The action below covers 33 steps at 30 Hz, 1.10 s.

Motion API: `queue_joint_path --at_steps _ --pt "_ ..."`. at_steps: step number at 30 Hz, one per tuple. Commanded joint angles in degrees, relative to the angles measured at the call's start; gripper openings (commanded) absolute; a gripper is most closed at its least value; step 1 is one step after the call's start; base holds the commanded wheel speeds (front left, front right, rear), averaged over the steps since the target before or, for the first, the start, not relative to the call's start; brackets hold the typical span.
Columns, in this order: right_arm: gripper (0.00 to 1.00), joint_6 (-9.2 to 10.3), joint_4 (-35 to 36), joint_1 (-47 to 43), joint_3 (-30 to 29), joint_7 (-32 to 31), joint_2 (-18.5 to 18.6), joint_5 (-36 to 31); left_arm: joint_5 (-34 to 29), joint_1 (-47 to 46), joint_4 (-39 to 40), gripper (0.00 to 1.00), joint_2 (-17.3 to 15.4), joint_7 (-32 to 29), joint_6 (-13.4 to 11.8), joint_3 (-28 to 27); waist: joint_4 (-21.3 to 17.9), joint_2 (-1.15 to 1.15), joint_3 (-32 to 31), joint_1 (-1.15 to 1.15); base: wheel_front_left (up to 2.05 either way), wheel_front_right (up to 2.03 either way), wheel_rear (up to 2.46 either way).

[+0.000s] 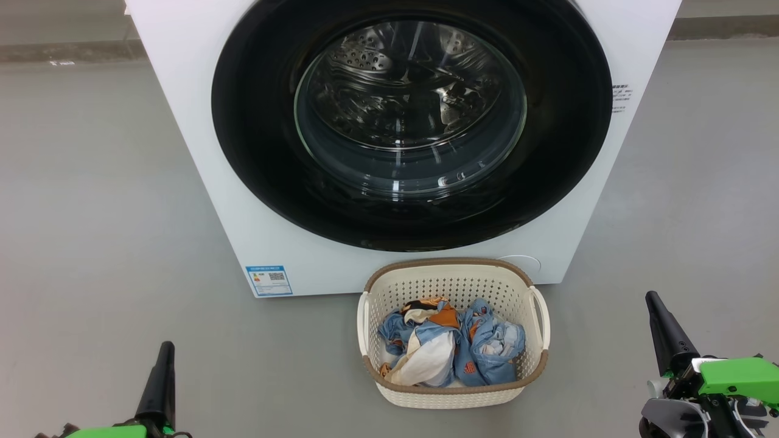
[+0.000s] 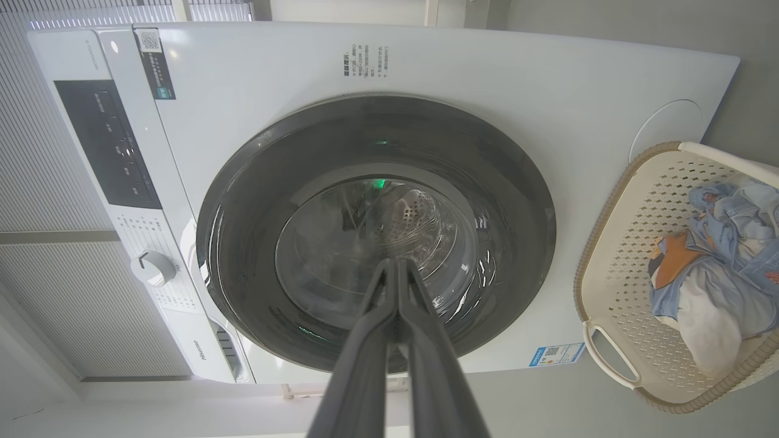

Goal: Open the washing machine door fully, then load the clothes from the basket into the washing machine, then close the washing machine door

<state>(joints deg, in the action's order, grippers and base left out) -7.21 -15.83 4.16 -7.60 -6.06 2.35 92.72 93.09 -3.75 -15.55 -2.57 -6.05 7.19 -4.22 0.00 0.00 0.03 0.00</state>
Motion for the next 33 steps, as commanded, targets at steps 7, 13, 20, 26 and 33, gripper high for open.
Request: queue_joint_path --at_steps 7,13,20,26,33 --pt "0.00 -0.28 1.47 2.42 1.07 -0.41 0.61 -0.55 -0.68 -2.80 1.20 0.00 -0.59 -0.19 0.30 -2.01 0.00 0.00 0.00 0.00 0.00 0.00 0.00" --pt "0.00 -0.28 1.47 2.43 1.07 -0.42 0.60 -0.56 -0.69 -2.80 1.20 0.00 -0.58 -0.20 0.30 -2.02 0.00 0.00 0.00 0.00 0.00 0.00 0.00" --pt "1.00 0.00 -1.50 -0.59 0.06 0.03 -0.50 0.01 0.02 0.80 -1.31 1.00 0.26 0.02 -0.03 0.17 0.00 0.00 0.00 0.00 0.00 0.00 0.00" --pt "1.00 -0.01 -3.24 -2.17 0.36 0.32 -1.12 -0.08 -0.27 2.17 -2.75 1.00 0.65 0.41 -0.10 0.48 0.01 0.00 0.13 0.01 0.00 0.00 0.00" --pt "1.00 -0.02 -2.87 -2.11 1.17 1.52 -0.91 -0.81 -1.83 2.19 -2.11 1.00 0.52 1.60 -0.08 0.98 0.12 0.00 0.08 0.03 0.00 0.00 0.00"
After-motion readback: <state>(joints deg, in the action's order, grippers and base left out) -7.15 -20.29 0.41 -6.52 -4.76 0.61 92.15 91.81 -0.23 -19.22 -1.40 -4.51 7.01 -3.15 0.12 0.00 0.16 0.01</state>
